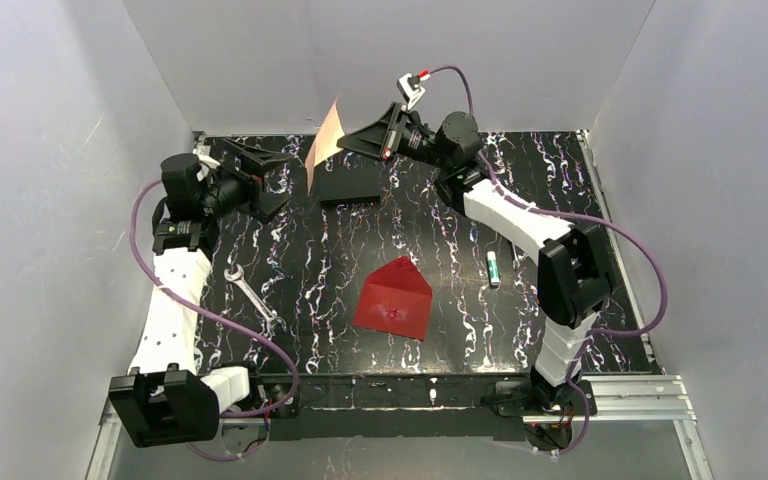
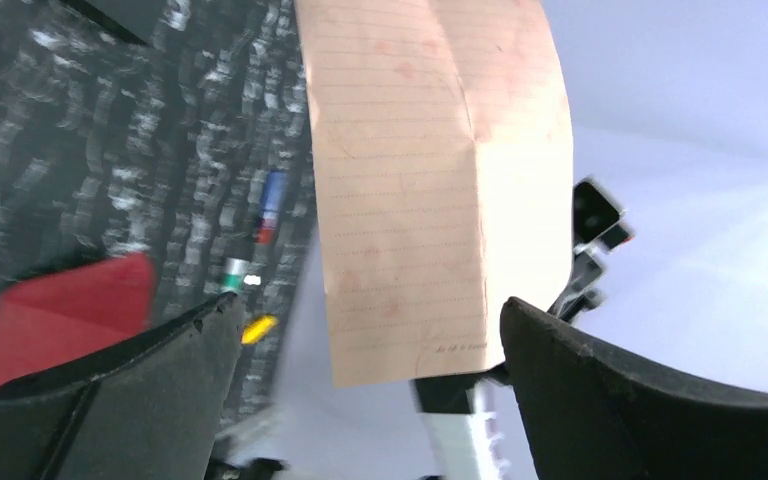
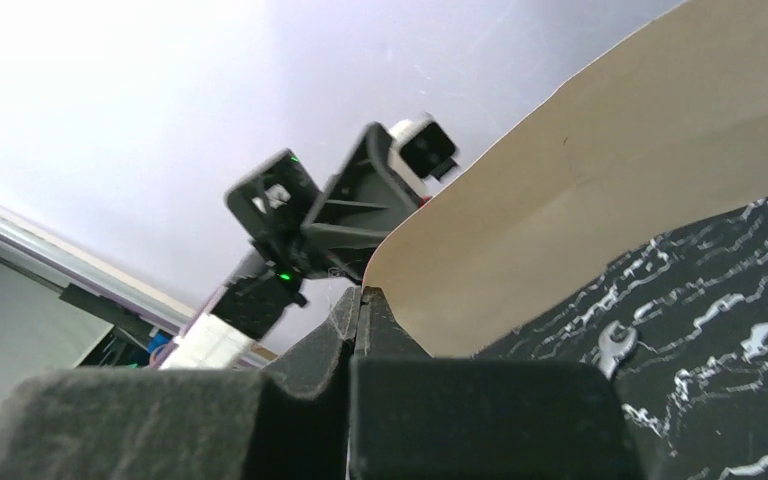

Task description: Place the letter into the envelope and seal it

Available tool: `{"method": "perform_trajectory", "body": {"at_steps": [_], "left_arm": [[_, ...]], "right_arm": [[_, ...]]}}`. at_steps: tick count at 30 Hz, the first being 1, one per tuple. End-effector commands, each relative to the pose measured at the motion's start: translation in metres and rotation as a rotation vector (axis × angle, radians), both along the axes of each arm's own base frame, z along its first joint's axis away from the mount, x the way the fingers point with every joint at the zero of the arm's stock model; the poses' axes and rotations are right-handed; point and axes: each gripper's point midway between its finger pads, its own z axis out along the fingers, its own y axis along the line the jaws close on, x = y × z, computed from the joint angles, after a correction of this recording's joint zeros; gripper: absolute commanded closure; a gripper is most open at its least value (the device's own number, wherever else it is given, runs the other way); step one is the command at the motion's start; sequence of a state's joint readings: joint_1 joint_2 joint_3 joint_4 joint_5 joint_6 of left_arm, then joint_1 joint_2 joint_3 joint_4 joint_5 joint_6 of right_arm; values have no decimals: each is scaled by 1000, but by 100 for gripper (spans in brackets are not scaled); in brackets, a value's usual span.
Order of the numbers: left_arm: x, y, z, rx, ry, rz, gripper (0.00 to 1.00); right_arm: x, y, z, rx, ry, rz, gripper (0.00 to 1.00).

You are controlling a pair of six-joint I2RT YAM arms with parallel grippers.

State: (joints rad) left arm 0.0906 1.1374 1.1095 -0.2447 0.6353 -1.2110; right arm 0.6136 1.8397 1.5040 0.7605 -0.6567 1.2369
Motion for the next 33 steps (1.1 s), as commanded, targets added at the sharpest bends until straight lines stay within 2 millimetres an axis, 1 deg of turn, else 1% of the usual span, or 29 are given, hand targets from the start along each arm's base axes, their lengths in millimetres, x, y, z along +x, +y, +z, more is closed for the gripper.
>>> {"method": "perform_trajectory", "body": {"at_steps": [1,3,5,8,11,12,13,14,16,20,23,24,25,27,29,30,31,33], "left_arm": [[0,-9,40,-402,80,40,2],[2,-9,40,-495,116,61,2],[3,-7,44,-529,130,90,2],[6,-13,51,-577,141,111,2],[15,-19,56,-642,127,102,2],[17,-19,58,-665,112,109,2],[18,-23,59,-682,108,103,2],[17,-30,58,-693,112,92,2],[17,-35,58,-712,109,92,2],[16,-41,65,-763,89,87,2],[16,-39,66,-785,74,108,2],[16,-36,65,-793,68,125,5],[16,-32,62,-801,63,148,11],[15,-25,58,-811,43,196,25],[14,-18,56,-806,17,235,37],[13,-17,55,-804,13,240,40],[13,-16,55,-800,8,246,49],[12,-17,55,-787,1,239,60]], "right_arm": [[-18,-14,65,111,-93,-10,99],[-21,-16,72,134,-90,1,99],[-24,-16,76,154,-73,17,99],[-32,-14,79,207,-14,57,99],[-39,-13,87,271,9,94,99],[-40,-13,89,284,19,101,99],[-40,-13,90,290,25,104,99],[-39,-13,90,292,33,104,99],[-39,-13,90,288,47,102,99],[-38,-14,84,279,86,79,99],[-38,-14,75,259,102,76,99],[-40,-15,75,258,98,79,99],[-41,-15,72,250,101,79,99],[-43,-17,69,232,96,72,99],[-45,-20,68,213,87,56,99],[-44,-20,66,200,84,47,99],[-44,-21,65,190,78,40,99],[-44,-22,63,173,72,32,99]]}}
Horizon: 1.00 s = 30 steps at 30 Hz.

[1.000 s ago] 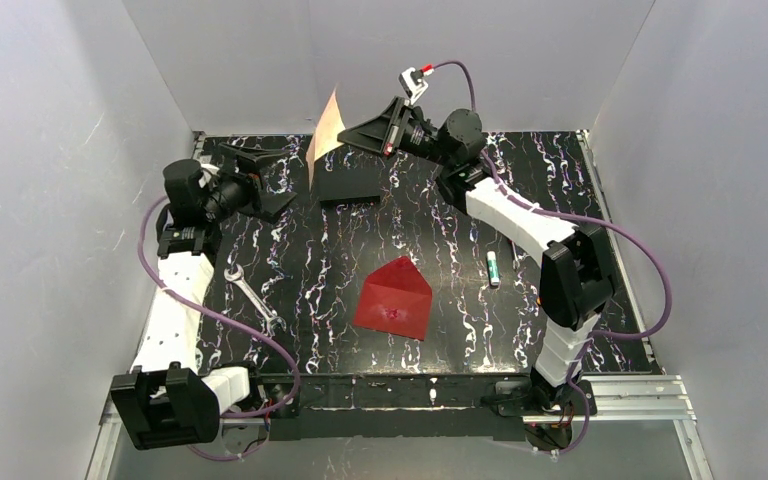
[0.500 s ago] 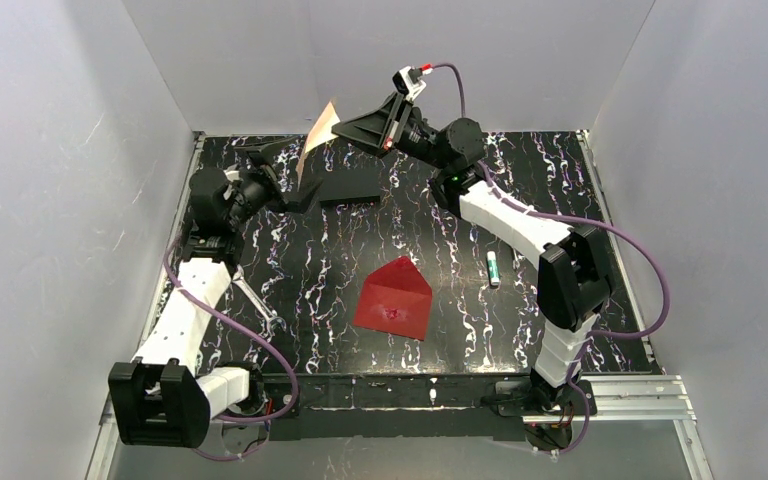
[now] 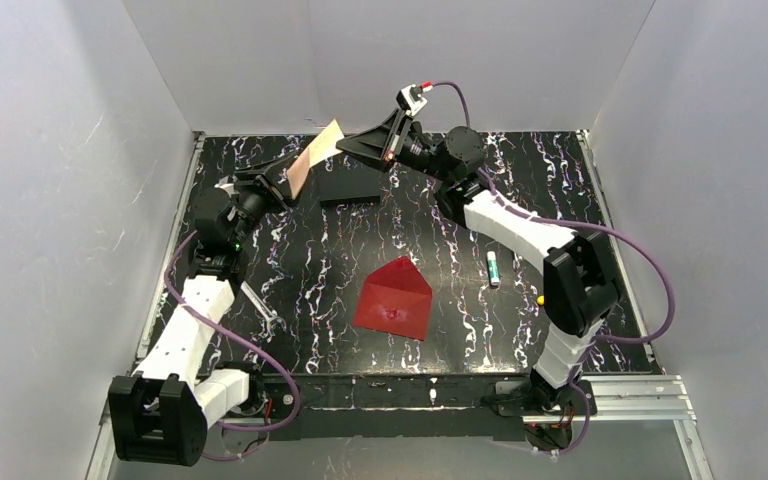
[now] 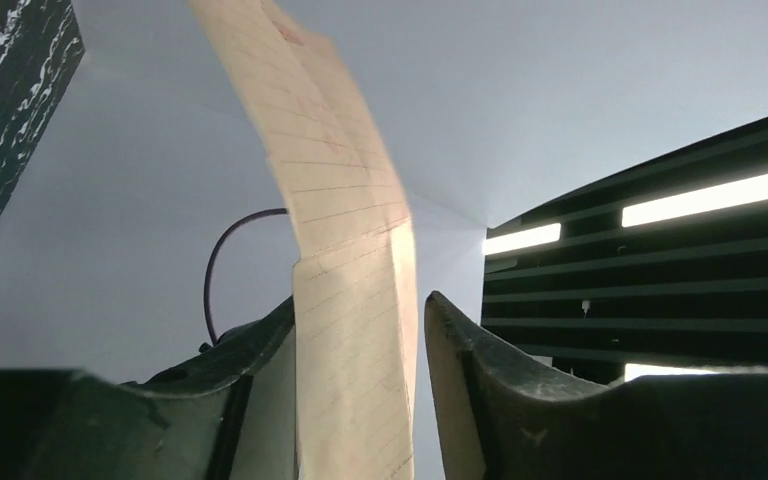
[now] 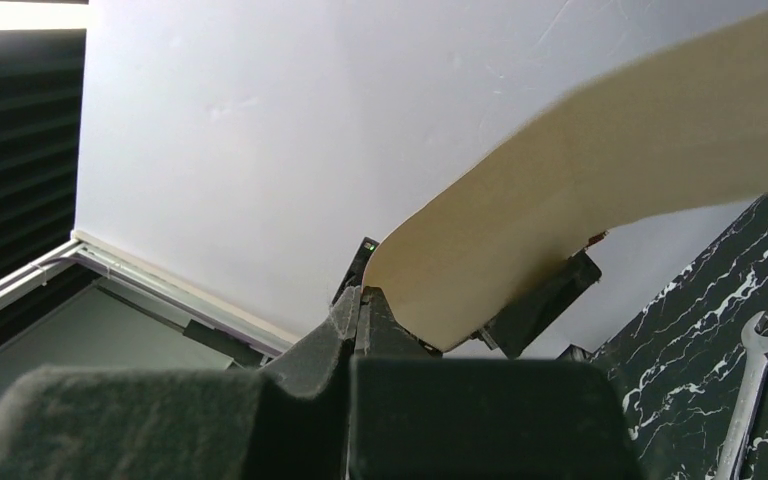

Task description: Place the letter into the envelope and seal it

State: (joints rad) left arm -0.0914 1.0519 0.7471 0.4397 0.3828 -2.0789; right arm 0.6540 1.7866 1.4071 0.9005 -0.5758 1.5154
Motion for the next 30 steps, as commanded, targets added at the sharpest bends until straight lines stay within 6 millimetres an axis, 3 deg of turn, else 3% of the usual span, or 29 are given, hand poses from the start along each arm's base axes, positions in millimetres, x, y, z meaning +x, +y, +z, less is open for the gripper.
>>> {"method": "perform_trajectory", "body": {"at_steps": [1,6,8,12,14,15,19,22,25,28,30], "left_arm": [[-4,9,24,-90,-35,41,66],[-3,9,19,-55,-43,49,95],[-1,7,17,-26,-51,48,100],[4,-3,14,94,-103,-6,100],[6,-11,17,205,-174,-69,100],[7,-15,20,265,-222,-110,100],[-2,-40,33,474,-461,-345,100],[-14,-49,46,567,-618,-441,100],[-28,-53,49,645,-745,-499,100],[-41,-56,54,679,-834,-557,100],[-46,-58,63,695,-893,-588,100]], "right_arm": [[-18,-19,39,27,-126,-35,99],[-15,-20,27,-21,-126,-44,99],[-8,-20,13,-89,-119,-71,97],[8,-30,-10,-227,-125,-170,35],[20,-40,-26,-302,-95,-233,15],[25,-45,-34,-337,-79,-257,9],[30,-56,-53,-366,-22,-259,4],[26,-57,-55,-350,-15,-239,3],[22,-57,-37,-267,-55,-233,3],[8,-62,8,-40,-133,-201,3],[0,-67,27,72,-163,-170,4]]}}
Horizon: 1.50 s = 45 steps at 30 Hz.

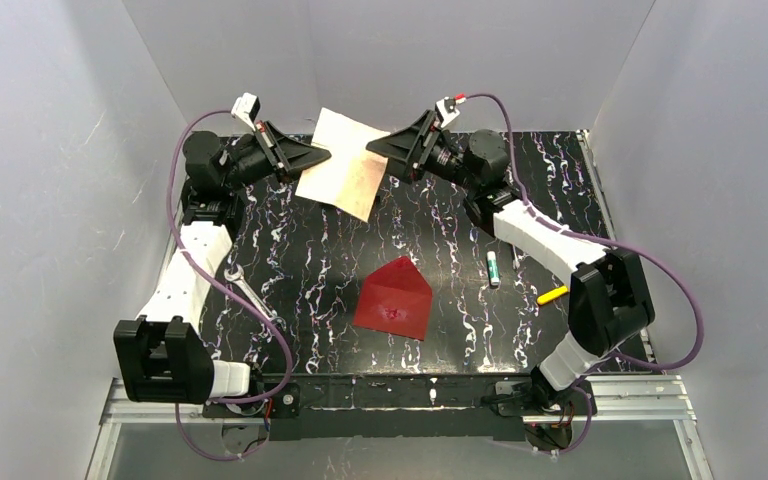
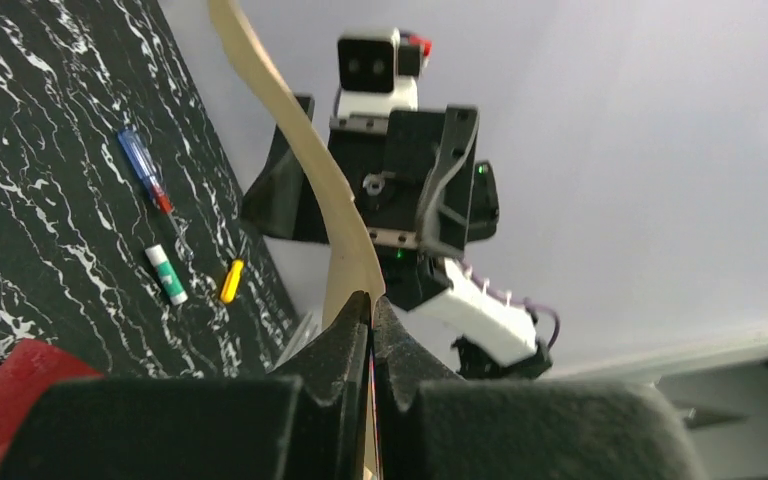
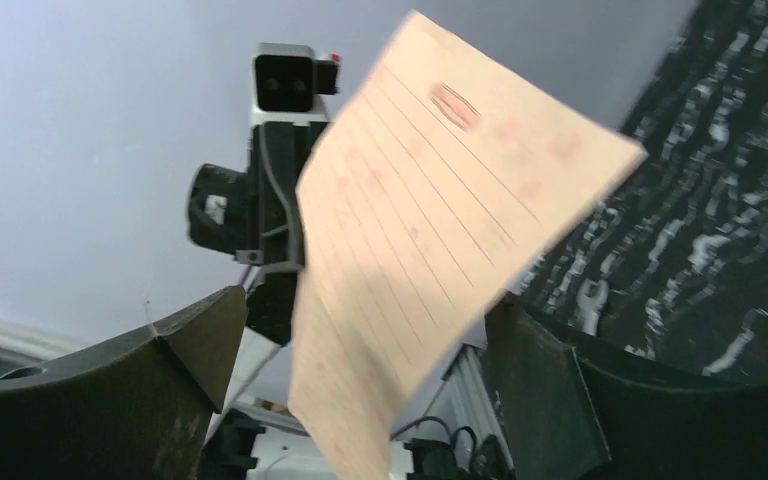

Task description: Place the letter into the envelope and seal it

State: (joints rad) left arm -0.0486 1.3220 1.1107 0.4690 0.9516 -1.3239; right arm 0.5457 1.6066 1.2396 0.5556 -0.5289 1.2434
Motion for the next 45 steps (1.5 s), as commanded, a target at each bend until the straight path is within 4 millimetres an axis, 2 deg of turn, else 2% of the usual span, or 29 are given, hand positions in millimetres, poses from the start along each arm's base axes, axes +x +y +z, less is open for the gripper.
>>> {"method": "perform_trajectory", "body": {"at_steps": [1,4,7,14,17,19,22,27,32,35,37,40,41,43,45], "left_arm": [[-40,-7,30,106,-270,-193,100],[-51,-7,44,135,-363,-236,100],[-56,-5,48,143,-388,-239,100],[-46,-3,39,114,-299,-217,100],[-39,-1,34,97,-250,-193,100],[-35,0,31,86,-218,-181,100],[-29,1,25,73,-175,-171,100],[-14,2,14,17,-32,-155,100],[-4,2,6,-40,114,-166,100],[-3,2,2,-44,131,-165,100],[-1,2,0,-41,131,-164,100],[0,2,0,-33,115,-164,100],[1,2,0,-30,108,-163,100],[3,2,-1,-21,93,-161,100],[5,2,-2,-15,80,-154,100]], "right_arm": [[-29,-15,93,341,-225,68,4],[-29,-18,100,378,-243,62,7],[-34,-21,103,388,-263,58,14],[-38,-27,107,374,-341,22,38],[-34,-22,106,299,-368,8,59],[-27,-18,98,195,-392,-18,70],[-16,-23,92,42,-471,-112,75],[-9,-32,87,-156,-653,-190,80],[-7,-39,85,-259,-780,-221,89],[-8,-40,87,-279,-829,-220,97],[-13,-37,91,-277,-857,-191,97],[-18,-36,95,-284,-871,-163,87],[-21,-37,98,-285,-874,-159,77],[-27,-40,104,-282,-881,-149,47],[-38,-38,112,-254,-886,-101,31]]}}
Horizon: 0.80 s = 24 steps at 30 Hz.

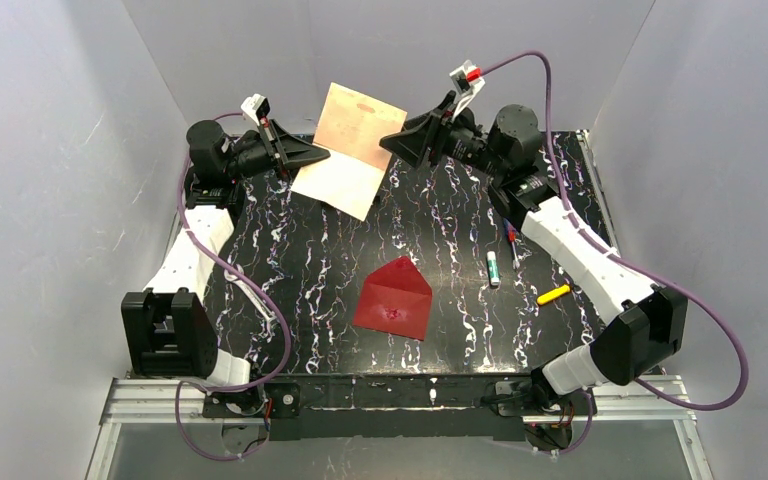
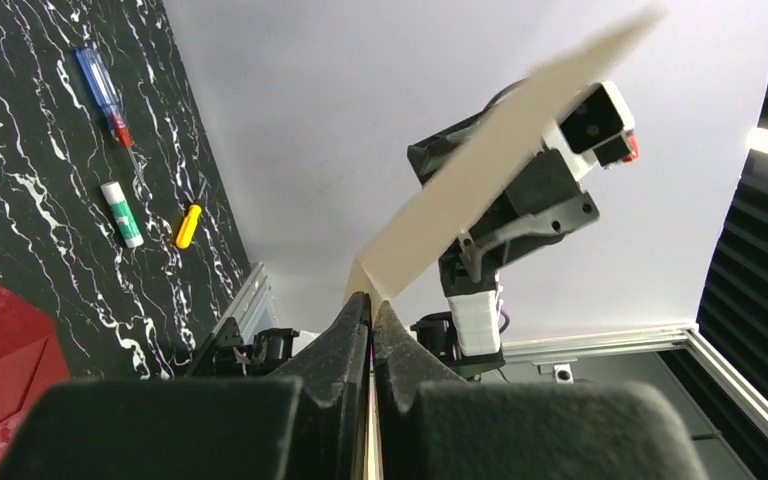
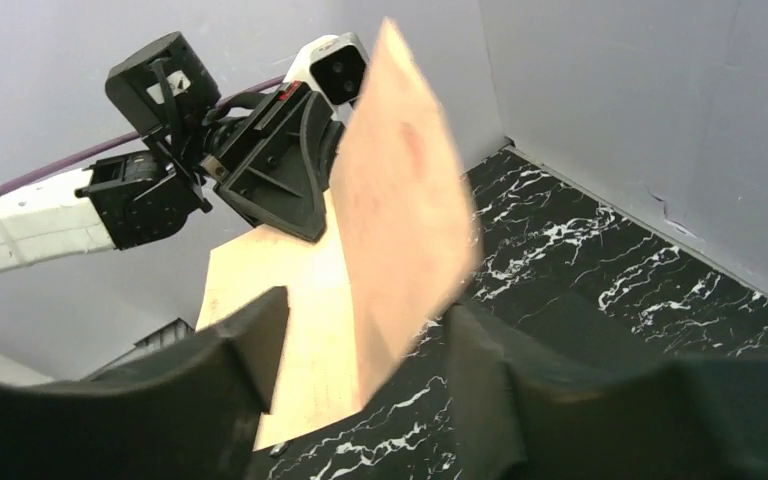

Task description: Place the letter into the envelope and seal it

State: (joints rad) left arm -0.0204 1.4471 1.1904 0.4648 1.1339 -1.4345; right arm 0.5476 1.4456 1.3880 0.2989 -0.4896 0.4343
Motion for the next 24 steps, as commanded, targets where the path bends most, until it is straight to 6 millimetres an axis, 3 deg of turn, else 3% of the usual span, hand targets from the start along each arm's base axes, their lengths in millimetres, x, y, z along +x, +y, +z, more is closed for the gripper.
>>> {"method": "perform_trajectory", "body": {"at_steps": [1,5,9,14,18,21,24], "left_arm": [[1,3,8,15,-74,10,100],[5,3,8,16,-76,17,100],[6,3,13,21,-99,12,100],[8,2,15,33,-134,-3,100],[-3,2,24,66,-247,-29,100],[-15,2,30,95,-346,-29,100],[-28,2,36,120,-438,-44,100]], "right_arm": [[-36,-3,50,31,-110,115,28],[-63,13,44,28,-72,317,23],[-71,20,32,10,-37,376,23],[-91,18,49,27,-82,466,23],[-131,18,62,-19,-135,632,20],[-135,18,72,-40,-152,617,19],[-120,20,79,-17,-131,517,19]]}}
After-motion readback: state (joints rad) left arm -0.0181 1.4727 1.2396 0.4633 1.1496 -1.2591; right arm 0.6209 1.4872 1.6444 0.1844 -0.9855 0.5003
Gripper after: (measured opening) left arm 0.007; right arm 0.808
